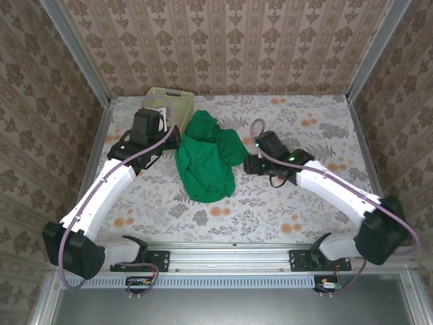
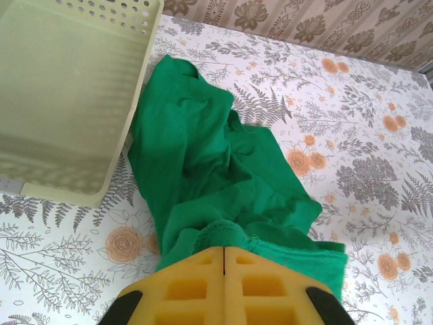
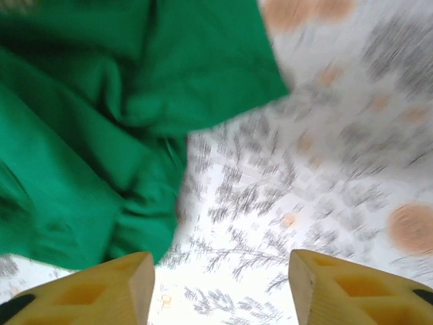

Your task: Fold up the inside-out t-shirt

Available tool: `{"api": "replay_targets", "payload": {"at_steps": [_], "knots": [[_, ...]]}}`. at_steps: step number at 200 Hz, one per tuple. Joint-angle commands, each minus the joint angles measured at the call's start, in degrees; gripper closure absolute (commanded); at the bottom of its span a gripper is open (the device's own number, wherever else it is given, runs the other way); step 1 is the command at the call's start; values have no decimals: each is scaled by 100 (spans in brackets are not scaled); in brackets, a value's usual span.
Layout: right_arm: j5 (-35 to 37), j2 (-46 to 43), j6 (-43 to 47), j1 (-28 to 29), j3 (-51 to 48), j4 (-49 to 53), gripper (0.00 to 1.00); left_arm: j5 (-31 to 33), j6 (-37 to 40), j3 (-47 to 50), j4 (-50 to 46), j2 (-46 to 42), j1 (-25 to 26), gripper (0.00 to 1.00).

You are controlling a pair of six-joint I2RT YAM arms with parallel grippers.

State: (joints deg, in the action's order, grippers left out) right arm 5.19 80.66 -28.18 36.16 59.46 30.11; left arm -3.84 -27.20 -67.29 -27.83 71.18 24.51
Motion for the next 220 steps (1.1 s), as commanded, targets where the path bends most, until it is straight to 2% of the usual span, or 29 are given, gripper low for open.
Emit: {"api": "replay_targets", "payload": {"at_steps": [1,43,92,122,131,152,159,170,189,206,220], "knots": [[-327,598,-5,477,-221,-619,36,54,92,-131,-186,113,11,100],[-281,1400,43,1009,5,-1288,28,154,83,0,-193,151,20,100],[-81,2247,11,1246,572,-1084,20,186,58,28,-211,124,10,100],[123,2415,-53,1299,777,-810,34,164,58,-86,-262,114,11,100],[229,2410,-129,1297,793,-720,46,155,54,-129,-274,108,10,100],[514,2221,-253,1301,703,-581,82,117,39,-209,-314,59,10,100],[704,2052,-317,1303,635,-525,91,112,27,-253,-340,31,10,100],[1081,1629,-333,1305,515,-395,100,102,29,-306,-378,-19,14,100],[2040,579,-308,1333,262,-78,100,101,61,-370,-406,-180,12,100],[2477,-497,-53,1332,307,354,100,96,78,-476,-434,-339,9,100],[2765,-1206,49,1319,657,895,100,-159,110,-624,-378,-475,43,100]]}}
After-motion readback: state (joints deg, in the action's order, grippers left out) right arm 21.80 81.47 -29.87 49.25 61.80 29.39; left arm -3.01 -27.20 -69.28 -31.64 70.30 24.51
